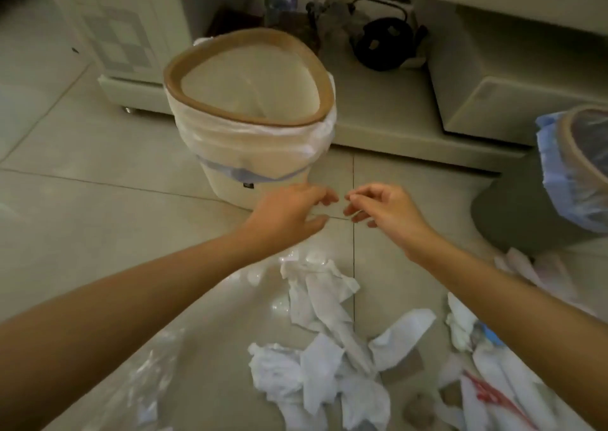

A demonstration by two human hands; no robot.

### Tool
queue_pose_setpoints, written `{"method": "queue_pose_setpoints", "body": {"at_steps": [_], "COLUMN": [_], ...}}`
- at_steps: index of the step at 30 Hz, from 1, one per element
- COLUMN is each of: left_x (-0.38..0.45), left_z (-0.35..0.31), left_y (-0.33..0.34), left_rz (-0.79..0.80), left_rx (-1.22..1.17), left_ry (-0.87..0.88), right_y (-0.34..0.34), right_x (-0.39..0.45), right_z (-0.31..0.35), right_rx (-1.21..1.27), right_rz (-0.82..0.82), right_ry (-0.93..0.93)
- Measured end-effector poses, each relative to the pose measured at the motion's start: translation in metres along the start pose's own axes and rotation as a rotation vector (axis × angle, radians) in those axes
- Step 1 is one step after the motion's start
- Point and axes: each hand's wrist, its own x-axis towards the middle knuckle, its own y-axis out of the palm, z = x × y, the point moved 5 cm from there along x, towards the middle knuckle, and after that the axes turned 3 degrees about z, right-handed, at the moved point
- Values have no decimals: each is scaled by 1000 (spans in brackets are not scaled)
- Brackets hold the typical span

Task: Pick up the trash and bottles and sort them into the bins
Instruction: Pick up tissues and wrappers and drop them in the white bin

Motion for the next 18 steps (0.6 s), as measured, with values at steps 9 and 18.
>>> {"method": "queue_pose_setpoints", "body": {"at_steps": [9,18], "left_x": [-24,-17], "left_z": [43,33], "left_y": [122,174], "left_rz": [631,838], "left_rx": [344,711], "left_ry": [-60,472], "right_y": [37,40], "right_x": [-33,-62], "right_z": [-128,-177], "right_rx": [-888,-1198], "right_rz": [291,427], "right_ry": [-139,-262]}}
